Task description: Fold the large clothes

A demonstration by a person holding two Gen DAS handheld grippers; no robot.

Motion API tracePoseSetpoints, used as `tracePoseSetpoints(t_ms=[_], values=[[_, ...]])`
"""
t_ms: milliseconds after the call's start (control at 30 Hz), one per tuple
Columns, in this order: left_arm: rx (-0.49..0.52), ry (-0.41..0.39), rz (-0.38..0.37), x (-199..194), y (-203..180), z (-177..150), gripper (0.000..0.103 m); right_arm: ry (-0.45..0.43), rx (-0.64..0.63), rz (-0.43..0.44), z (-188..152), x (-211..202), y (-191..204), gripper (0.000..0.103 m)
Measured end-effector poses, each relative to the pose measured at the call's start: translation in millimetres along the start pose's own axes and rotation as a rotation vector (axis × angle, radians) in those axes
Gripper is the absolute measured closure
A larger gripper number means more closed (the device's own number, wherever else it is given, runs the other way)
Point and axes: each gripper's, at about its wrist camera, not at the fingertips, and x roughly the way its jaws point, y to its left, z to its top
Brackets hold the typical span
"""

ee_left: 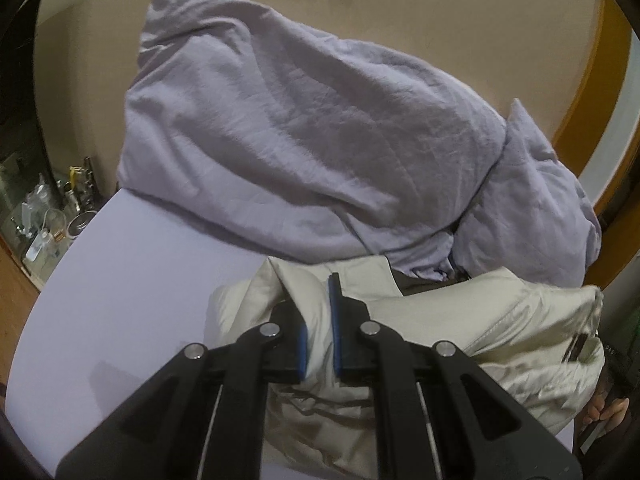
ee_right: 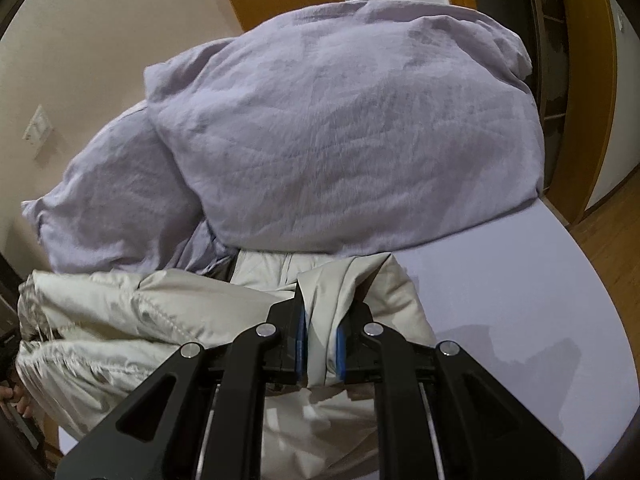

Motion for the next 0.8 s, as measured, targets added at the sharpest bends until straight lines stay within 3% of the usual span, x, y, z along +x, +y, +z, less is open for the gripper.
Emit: tracePoseSetpoints(t_ms=[200, 467, 667, 800], values=[[0.013, 0.047, 0.013, 58, 0, 21, 0.093, 0.02, -0.012, -0.069, 13, 49, 7, 0.091], [-0.011, 0.124, 0.052, 128, 6, 25, 0.093, 0.079, -0.001, -0.143, 16, 112, 3, 0.09], [-0.05, 0.165, 0.08, 158, 16, 21, 0.087, 0.132, 0.001, -0.162, 17, 145, 4, 0.085], [-0.066, 0.184, 0.069, 157, 19, 20, 0.079, 0.153, 0.02, -0.151, 21, 141, 3, 0.08]])
